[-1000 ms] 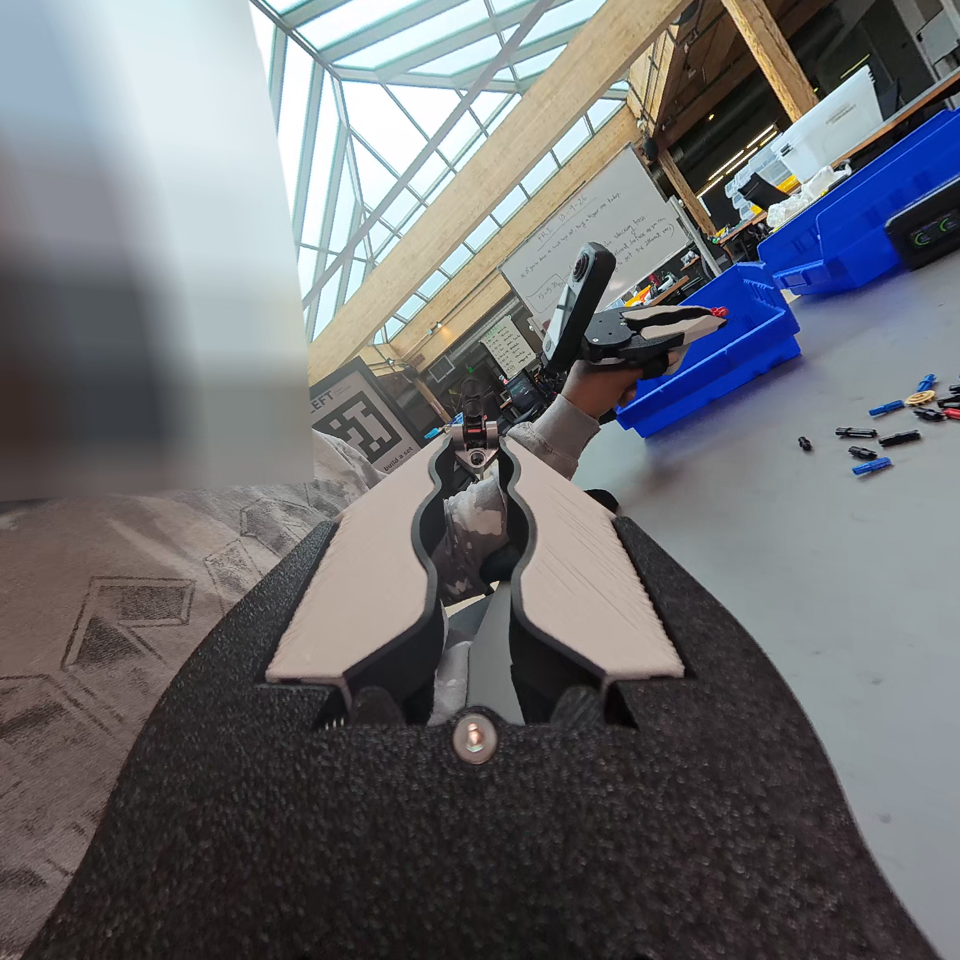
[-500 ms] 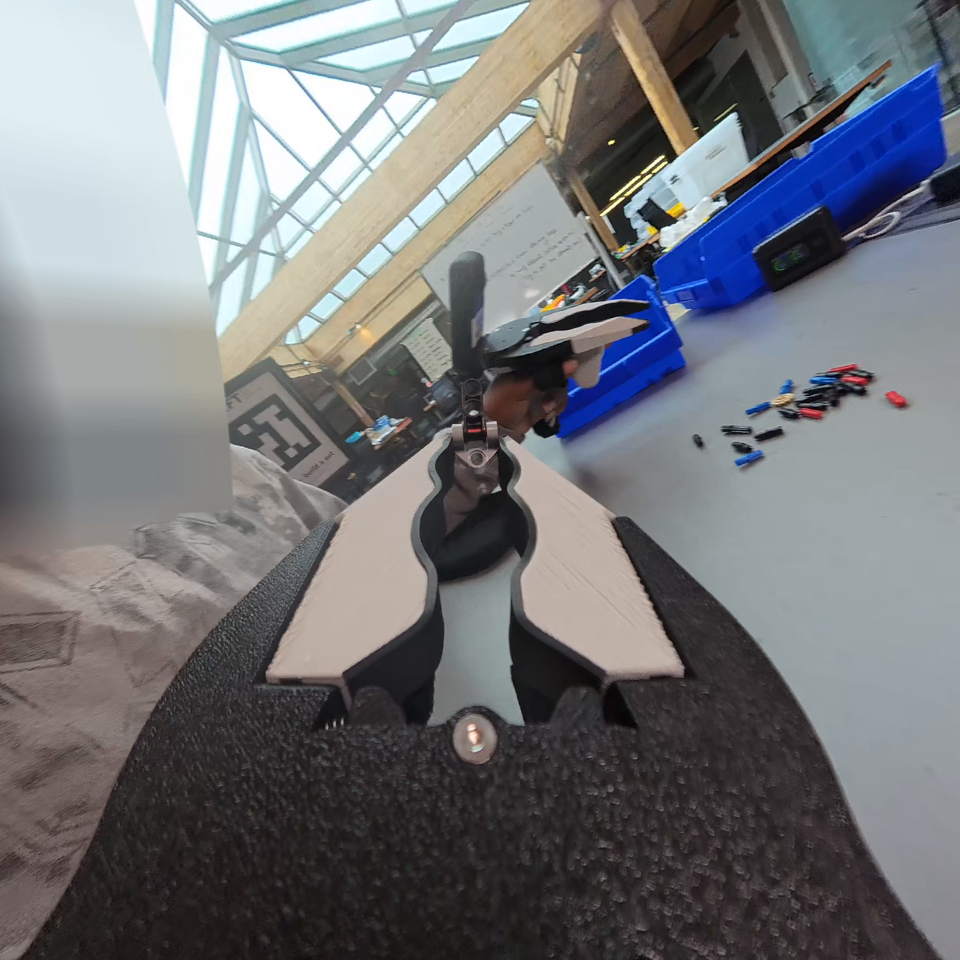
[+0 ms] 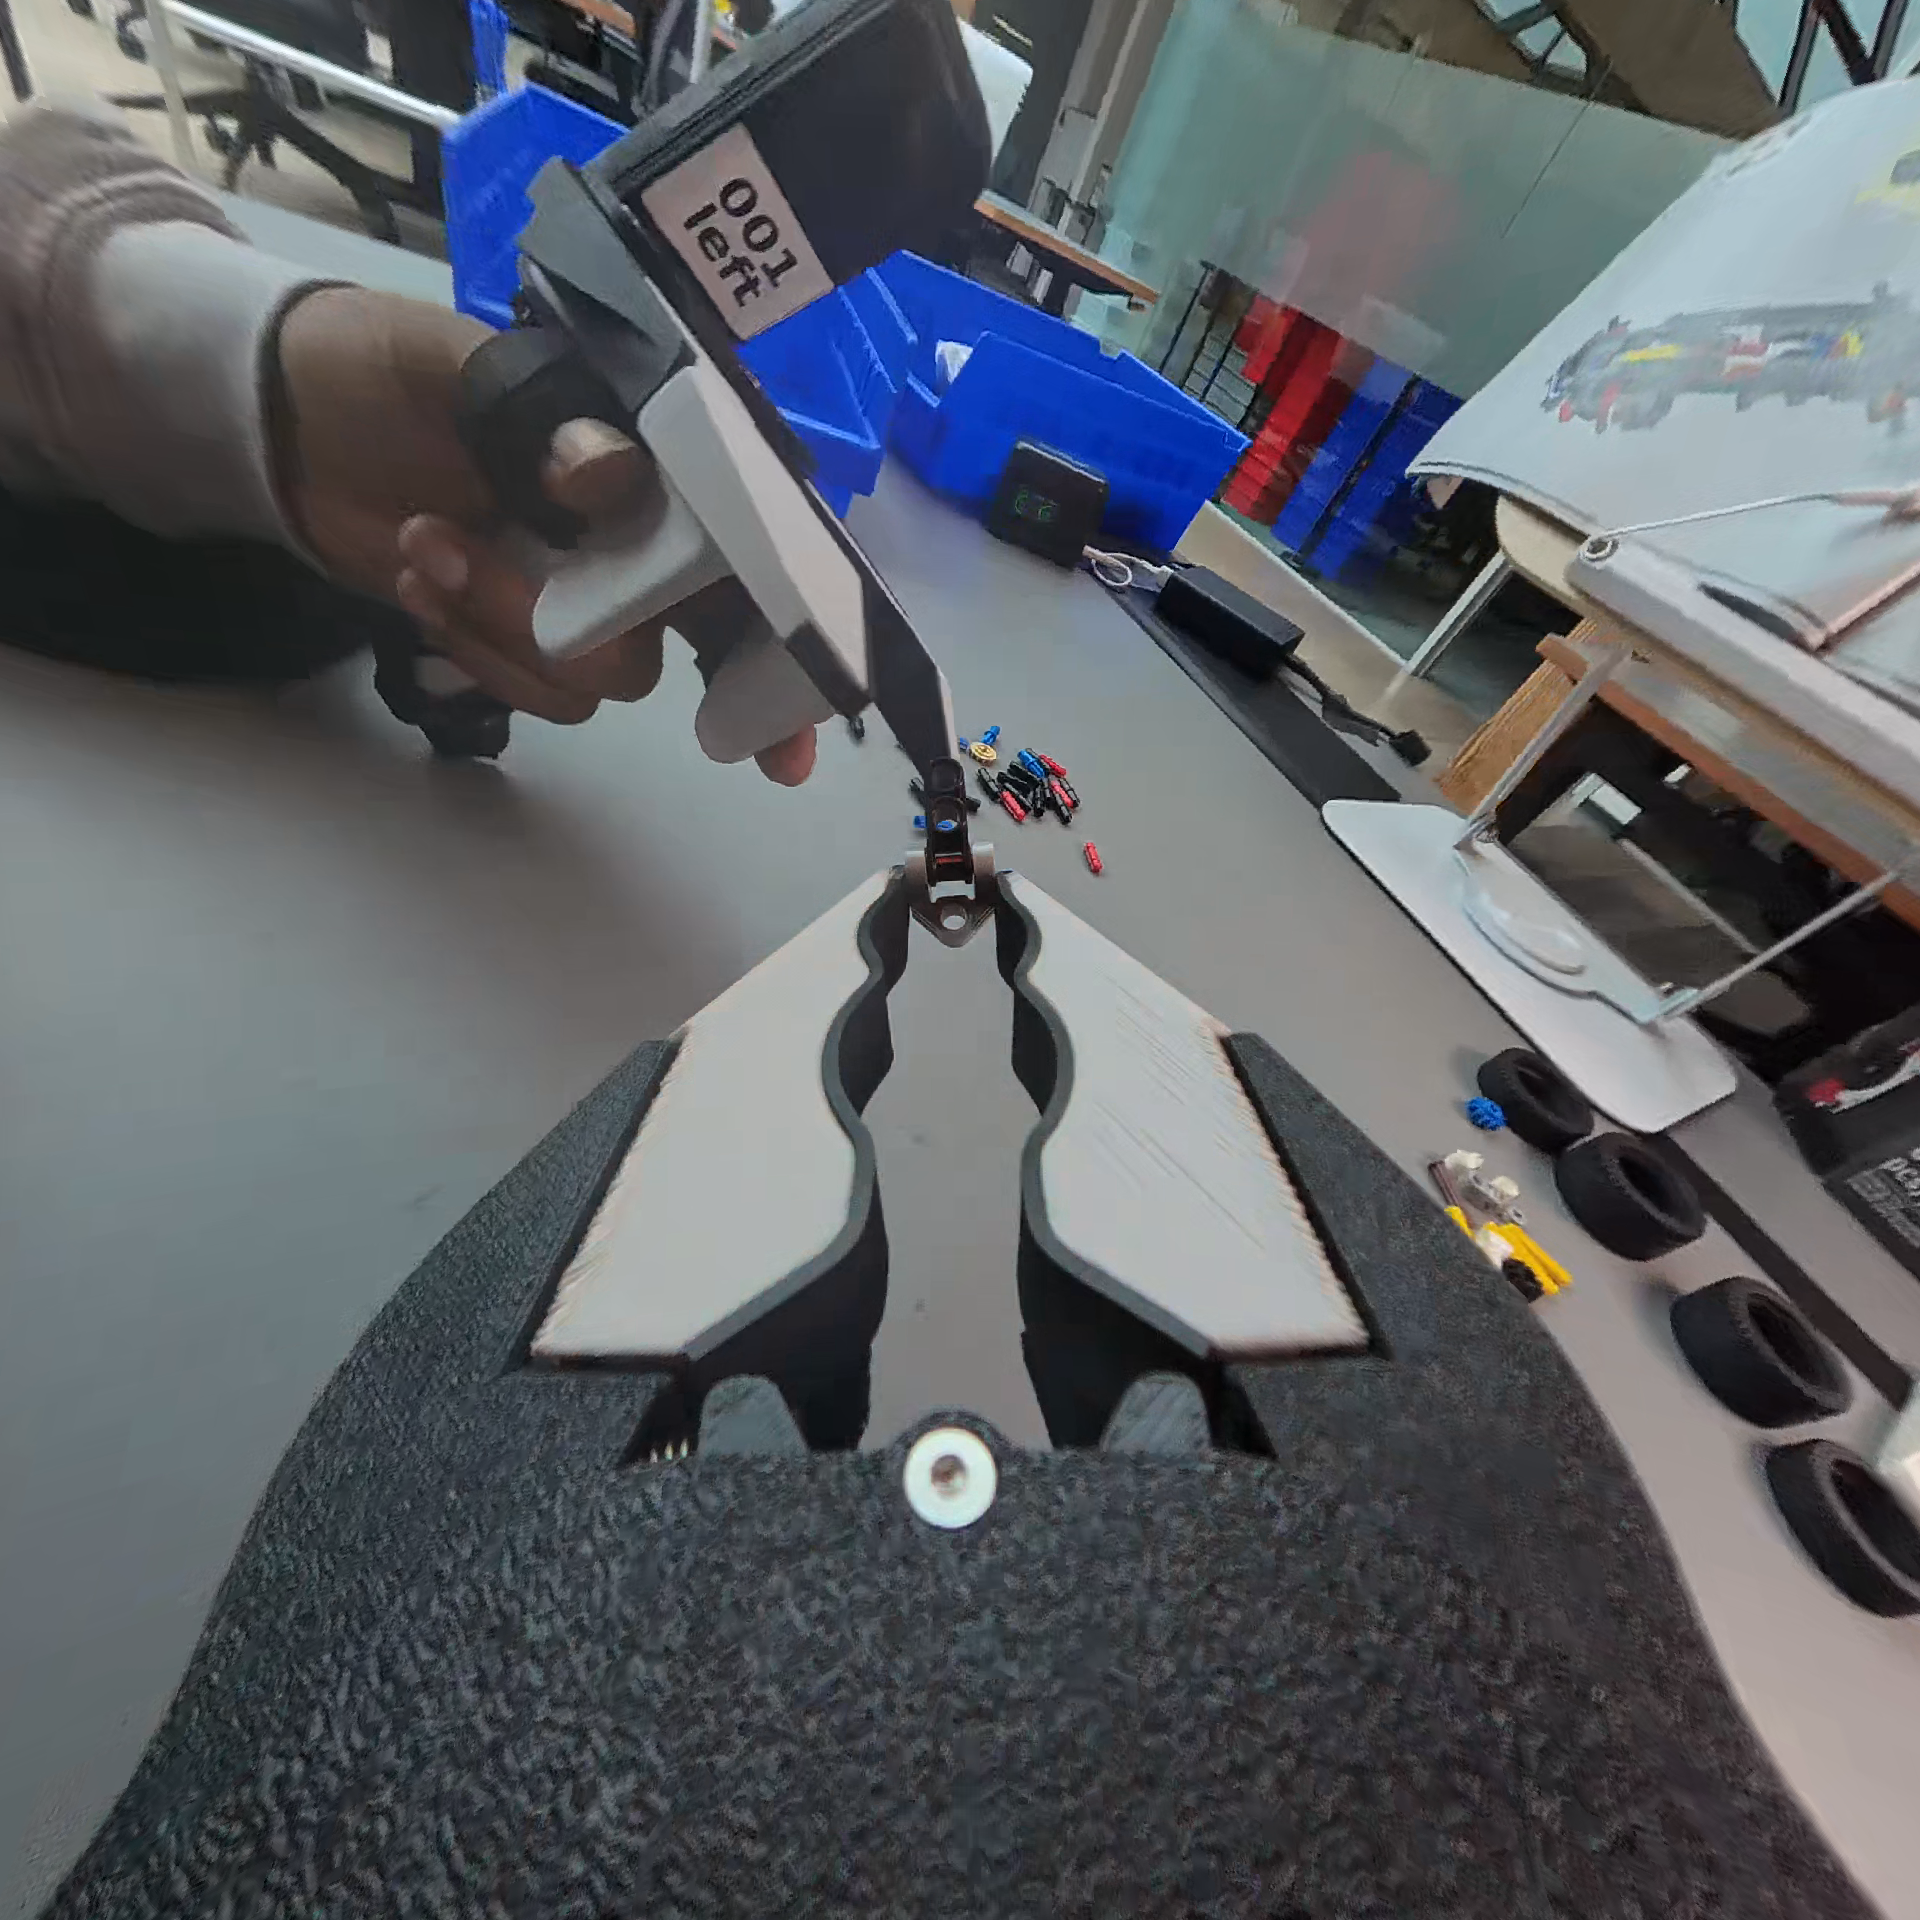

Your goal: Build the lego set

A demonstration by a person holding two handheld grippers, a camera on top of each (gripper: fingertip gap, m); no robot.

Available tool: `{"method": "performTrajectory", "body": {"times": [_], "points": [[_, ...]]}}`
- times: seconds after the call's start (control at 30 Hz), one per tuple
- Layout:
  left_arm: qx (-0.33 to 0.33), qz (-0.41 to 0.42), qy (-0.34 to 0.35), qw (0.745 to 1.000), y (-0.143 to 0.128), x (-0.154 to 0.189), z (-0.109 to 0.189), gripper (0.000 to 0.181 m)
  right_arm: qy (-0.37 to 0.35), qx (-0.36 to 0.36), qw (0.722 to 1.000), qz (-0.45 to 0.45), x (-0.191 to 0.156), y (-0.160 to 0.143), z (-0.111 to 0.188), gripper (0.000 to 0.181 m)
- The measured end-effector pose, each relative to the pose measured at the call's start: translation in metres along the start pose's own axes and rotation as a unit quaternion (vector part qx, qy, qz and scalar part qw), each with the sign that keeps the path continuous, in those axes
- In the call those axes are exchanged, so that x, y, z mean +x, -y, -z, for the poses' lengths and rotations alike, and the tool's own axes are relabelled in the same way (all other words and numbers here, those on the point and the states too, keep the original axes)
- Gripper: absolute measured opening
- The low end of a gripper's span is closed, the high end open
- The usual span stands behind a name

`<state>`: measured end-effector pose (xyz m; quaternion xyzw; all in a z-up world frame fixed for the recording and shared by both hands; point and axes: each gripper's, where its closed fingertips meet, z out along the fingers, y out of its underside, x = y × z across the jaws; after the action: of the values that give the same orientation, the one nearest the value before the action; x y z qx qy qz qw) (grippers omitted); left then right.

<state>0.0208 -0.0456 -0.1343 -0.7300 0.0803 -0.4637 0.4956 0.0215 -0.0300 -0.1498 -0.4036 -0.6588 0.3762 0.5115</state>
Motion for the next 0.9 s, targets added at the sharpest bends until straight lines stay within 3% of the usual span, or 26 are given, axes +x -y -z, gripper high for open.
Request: {"method": "performTrajectory", "body": {"times": [0.3, 0.4, 0.53, 0.63, 0.77, 0.9], "points": [[-0.040, -0.056, 0.042, 0.997, -0.010, -0.006, 0.000, 0.014, -0.060, -0.048, 0.978, 0.196, -0.009, -0.001, -0.005, 0.015], [-0.058, -0.110, 0.040, 0.991, -0.014, 0.000, 0.000, 0.008, -0.065, -0.045, 0.971, 0.226, -0.014, 0.002, -0.004, 0.016], [-0.040, -0.238, 0.023, 0.970, -0.009, 0.019, 0.007, 0.007, -0.065, 0.019, 0.981, 0.181, -0.013, 0.024, 0.004, 0.019], [-0.025, -0.324, 0.019, 0.946, -0.008, 0.034, 0.011, 0.008, -0.003, 0.067, 0.993, 0.096, -0.022, 0.035, 0.010, 0.023], [-0.038, -0.360, 0.020, 0.932, -0.016, 0.036, 0.009, 0.008, 0.081, 0.096, 0.992, -0.008, -0.032, 0.039, 0.017, 0.025], [-0.045, -0.363, 0.023, 0.930, -0.020, 0.035, 0.007, 0.008, 0.088, 0.085, 0.992, -0.016, -0.031, 0.034, 0.017, 0.018]]}}
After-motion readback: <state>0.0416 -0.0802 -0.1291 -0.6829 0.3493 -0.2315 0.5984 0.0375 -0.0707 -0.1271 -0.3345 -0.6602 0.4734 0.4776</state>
